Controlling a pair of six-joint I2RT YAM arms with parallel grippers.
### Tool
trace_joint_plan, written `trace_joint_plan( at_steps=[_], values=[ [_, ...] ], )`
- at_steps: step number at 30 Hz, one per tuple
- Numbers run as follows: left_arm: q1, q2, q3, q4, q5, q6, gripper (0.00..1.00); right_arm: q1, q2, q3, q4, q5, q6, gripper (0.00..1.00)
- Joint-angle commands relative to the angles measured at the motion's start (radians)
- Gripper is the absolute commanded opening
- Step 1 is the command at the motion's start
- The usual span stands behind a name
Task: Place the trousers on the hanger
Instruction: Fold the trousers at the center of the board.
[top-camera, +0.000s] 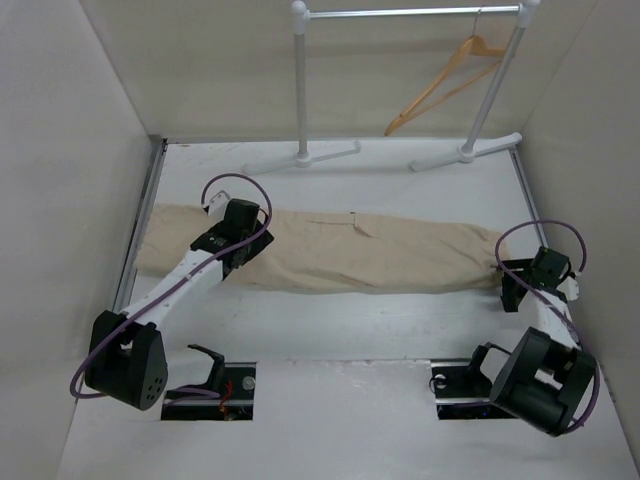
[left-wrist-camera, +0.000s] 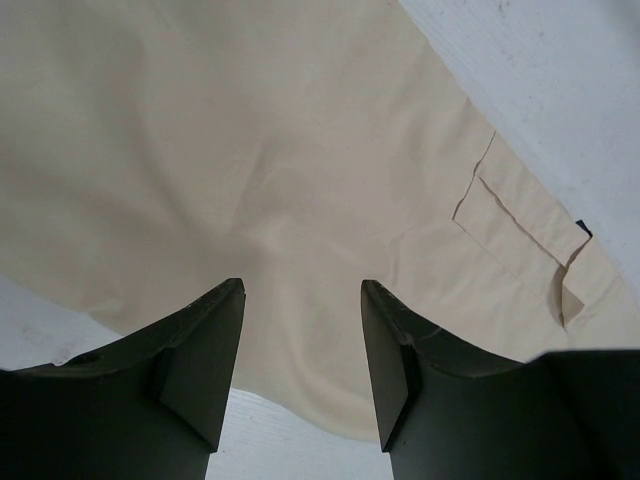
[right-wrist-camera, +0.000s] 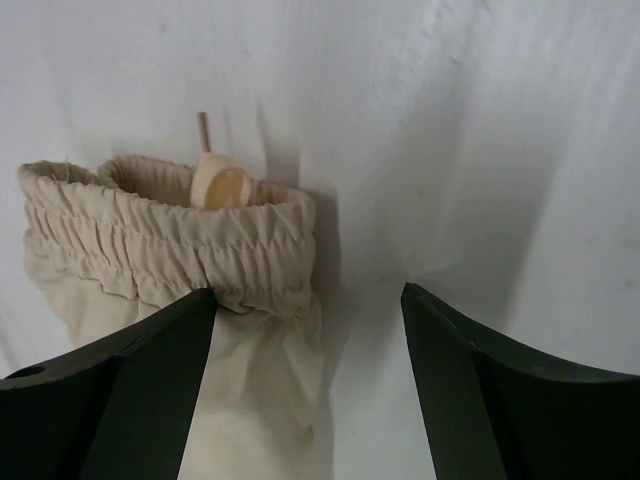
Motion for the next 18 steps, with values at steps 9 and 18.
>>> trace_joint_plan(
  at_steps=[9, 18],
  values=[
    [0.020, -0.011, 0.001, 0.016, 0.003, 0.009, 0.48, 0.066, 0.196, 0.030, 0.225, 0.009, 0.051, 0.34],
    [0.011, 0.004, 0.042, 0.022, -0.009, 0.015, 0.48, 0.072, -0.025, 0.255, 0.038, 0.149, -0.021, 0.13]
  ],
)
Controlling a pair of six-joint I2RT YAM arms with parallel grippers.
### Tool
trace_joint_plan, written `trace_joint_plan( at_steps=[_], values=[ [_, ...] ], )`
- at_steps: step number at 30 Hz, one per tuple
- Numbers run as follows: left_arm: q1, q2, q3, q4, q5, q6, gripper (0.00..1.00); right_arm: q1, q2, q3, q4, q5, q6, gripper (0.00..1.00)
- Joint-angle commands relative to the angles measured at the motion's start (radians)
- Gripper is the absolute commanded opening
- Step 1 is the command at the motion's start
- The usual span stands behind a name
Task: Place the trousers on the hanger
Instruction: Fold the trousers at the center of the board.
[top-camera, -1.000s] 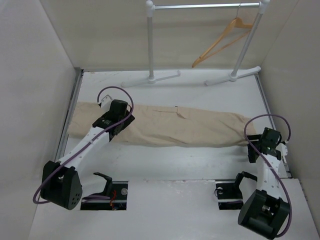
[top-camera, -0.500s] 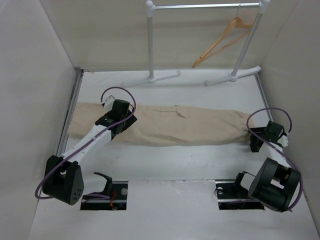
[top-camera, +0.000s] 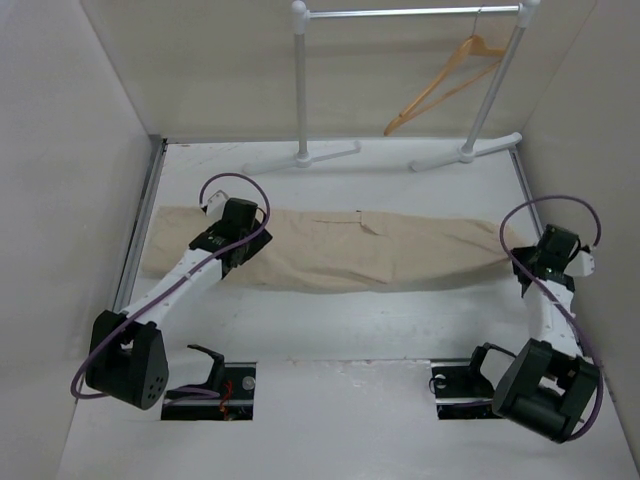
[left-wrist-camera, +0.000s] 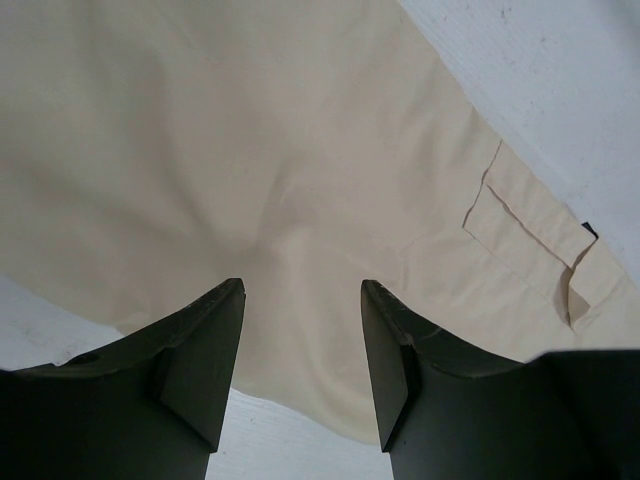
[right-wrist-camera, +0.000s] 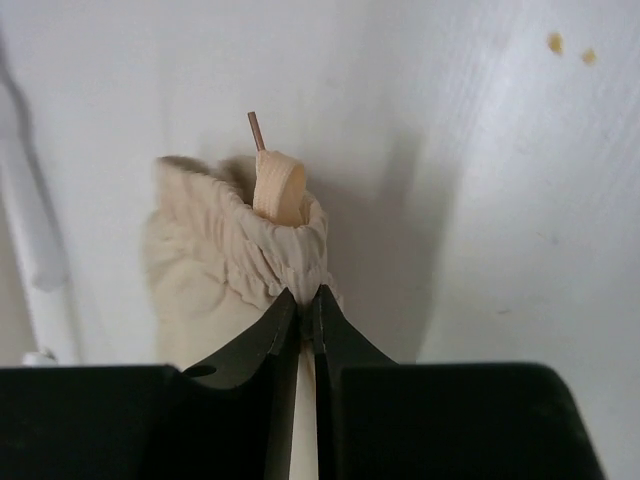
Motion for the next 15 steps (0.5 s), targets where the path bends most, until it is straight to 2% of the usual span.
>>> trace_joint_plan(
  at_steps=[1, 9, 12, 15],
  values=[
    [-0.012, 0.010, 0.056, 0.019, -0.015, 0.014, 0.48, 0.006, -0.067, 0.184, -0.029, 0.098, -0.041, 0.13],
    [-0.095, 0.019, 0.211, -0.059, -0.054, 0.019, 0.48, 0.015, -0.082, 0.468, -0.100, 0.083, -0.132, 0.15],
    [-0.127, 0.009, 0.266, -0.099, -0.084, 0.020, 0.48, 0.094, -0.103, 0.521, -0.121, 0.078, -0.158, 0.15],
    [-0.114, -0.017, 0.297, -0.136, -0.080, 0.026, 0.48, 0.208, -0.131, 0.539, -0.146, 0.083, -0.173, 0.15]
  ],
)
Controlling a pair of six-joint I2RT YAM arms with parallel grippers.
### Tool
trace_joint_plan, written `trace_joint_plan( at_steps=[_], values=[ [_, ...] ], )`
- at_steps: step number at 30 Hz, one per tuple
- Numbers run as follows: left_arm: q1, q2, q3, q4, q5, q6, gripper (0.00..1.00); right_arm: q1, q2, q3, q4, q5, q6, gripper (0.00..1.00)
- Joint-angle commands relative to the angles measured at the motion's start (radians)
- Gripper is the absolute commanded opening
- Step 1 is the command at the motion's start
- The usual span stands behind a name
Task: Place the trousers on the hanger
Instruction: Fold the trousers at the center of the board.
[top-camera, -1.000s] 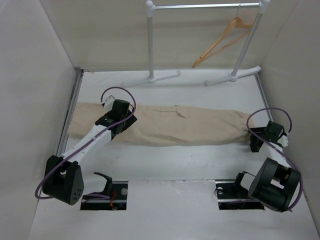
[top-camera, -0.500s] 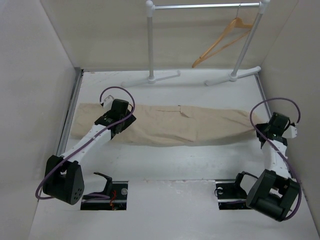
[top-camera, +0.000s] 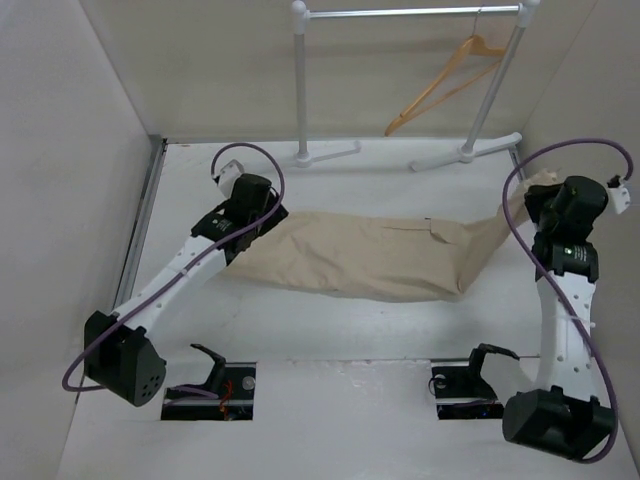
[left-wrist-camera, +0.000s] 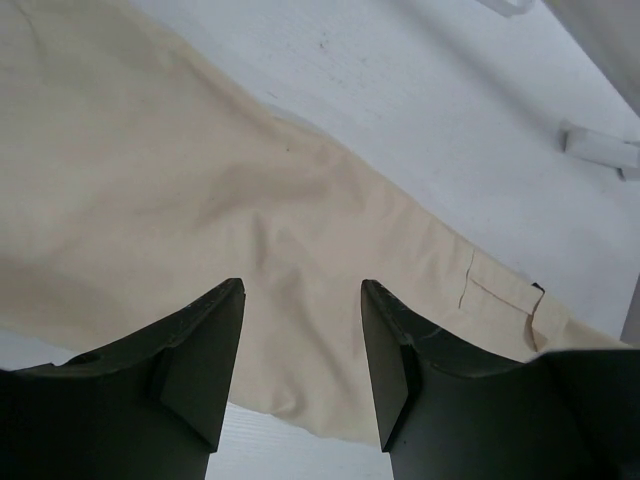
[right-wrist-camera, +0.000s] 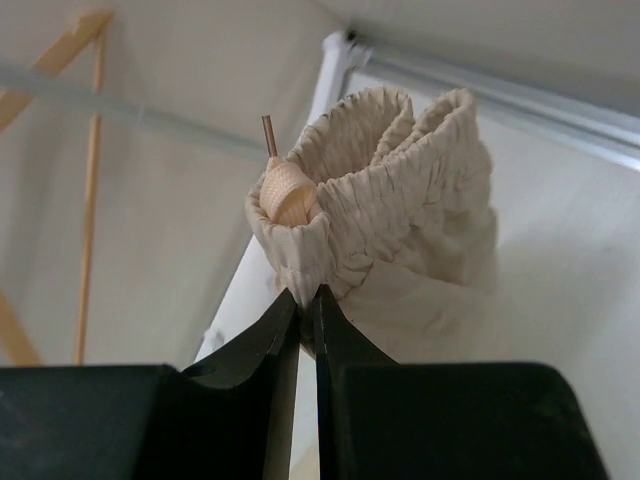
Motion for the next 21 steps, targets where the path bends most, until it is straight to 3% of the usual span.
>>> trace_joint_plan(
  at_steps=[1, 5, 10, 15, 21],
  values=[
    [0.024, -0.065, 0.054, -0.079, -0.036, 0.024, 0.48, 0.122, -0.042, 0.057, -0.040, 0.005, -0.040, 0.15],
    [0.127, -0.152, 0.051, -0.122, -0.033, 0.074, 0.49, 0.345, -0.042, 0.103, -0.068, 0.052, -0.005, 0.15],
    [0.293, -0.251, 0.022, -0.146, 0.014, 0.122, 0.50, 0.714, 0.088, 0.256, -0.080, 0.216, 0.043, 0.15],
    [0.441, -0.292, 0.002, -0.135, 0.082, 0.122, 0.50, 1.005, 0.330, 0.477, -0.065, 0.325, 0.081, 0.15],
    [0.590, -0.326, 0.007, -0.161, 0.097, 0.119, 0.50, 1.268, 0.697, 0.779, -0.020, 0.318, 0.092, 0.16]
  ],
)
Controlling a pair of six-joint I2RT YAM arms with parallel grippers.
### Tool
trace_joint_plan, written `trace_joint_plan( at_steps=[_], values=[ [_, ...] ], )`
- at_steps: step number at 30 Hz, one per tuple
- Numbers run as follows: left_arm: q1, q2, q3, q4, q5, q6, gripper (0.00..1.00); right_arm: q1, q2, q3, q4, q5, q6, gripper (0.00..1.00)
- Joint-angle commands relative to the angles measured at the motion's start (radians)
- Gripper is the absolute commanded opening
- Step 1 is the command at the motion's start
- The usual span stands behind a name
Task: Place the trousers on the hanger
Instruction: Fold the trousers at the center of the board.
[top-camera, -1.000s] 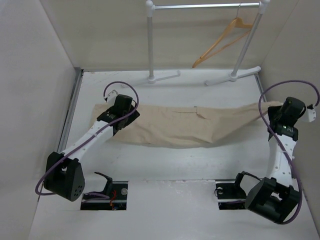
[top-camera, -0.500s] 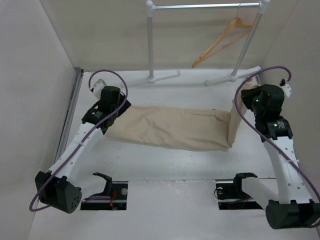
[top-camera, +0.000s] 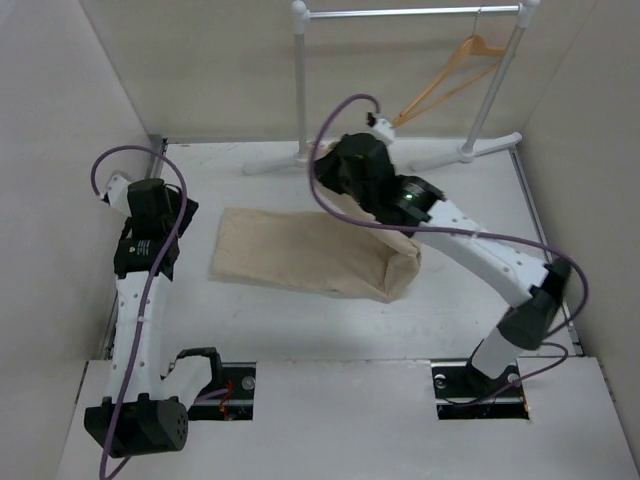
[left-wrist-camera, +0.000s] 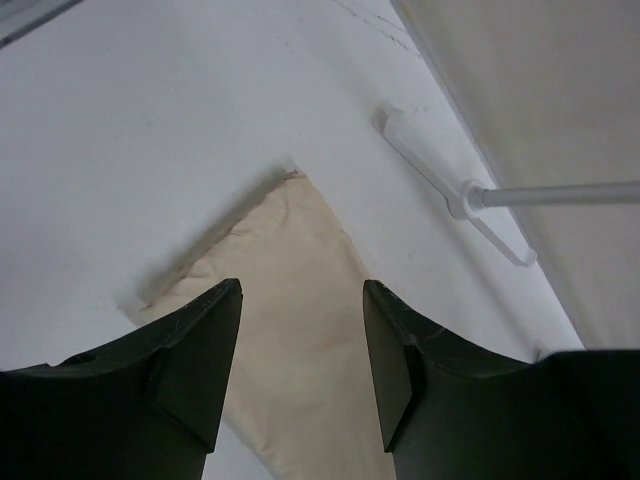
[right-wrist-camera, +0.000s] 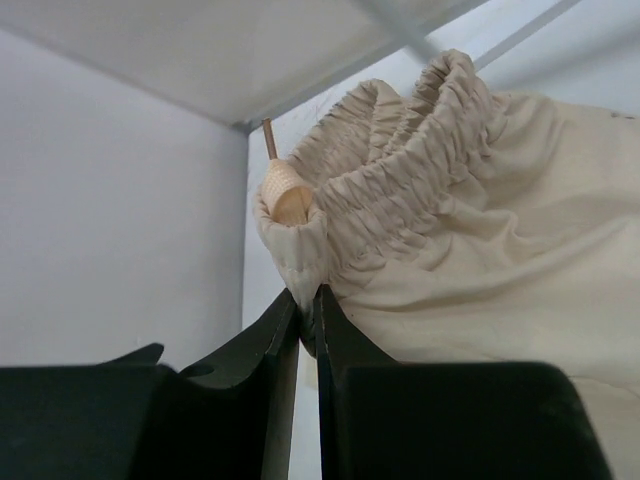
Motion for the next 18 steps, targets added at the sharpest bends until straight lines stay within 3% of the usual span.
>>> trace_joint_plan(
  at_steps=[1, 3, 5, 6, 8, 11, 14, 18],
  values=[
    [0.086, -0.038, -0.003, -0.027, 0.015, 0.018, 0.50, 0.125, 0.181, 0.187, 0.066, 0.005, 0.021, 0.16],
    [0.135, -0.040, 0.018, -0.045, 0.005, 0.024, 0.50, 0.181, 0.313, 0.307, 0.082, -0.026, 0.021, 0.17],
    [0.158, -0.038, 0.036, -0.049, -0.038, 0.040, 0.50, 0.231, 0.442, 0.422, 0.103, -0.065, 0.027, 0.24],
    [0.165, -0.035, 0.043, -0.049, -0.057, 0.049, 0.50, 0.256, 0.503, 0.473, 0.121, -0.082, 0.030, 0.34],
    [0.183, -0.020, 0.049, -0.035, -0.078, 0.067, 0.51, 0.291, 0.629, 0.583, 0.126, -0.140, 0.021, 0.63],
    [0.194, 0.009, 0.056, -0.033, -0.072, 0.077, 0.52, 0.299, 0.662, 0.616, 0.047, -0.240, 0.017, 0.80],
    [0.189, 0.015, 0.018, -0.023, -0.069, 0.100, 0.53, 0.238, 0.530, 0.454, 0.068, -0.245, -0.029, 0.82],
    [0.137, 0.035, -0.095, 0.023, -0.011, 0.107, 0.53, 0.138, 0.296, 0.148, 0.175, -0.286, -0.048, 0.70]
  ],
)
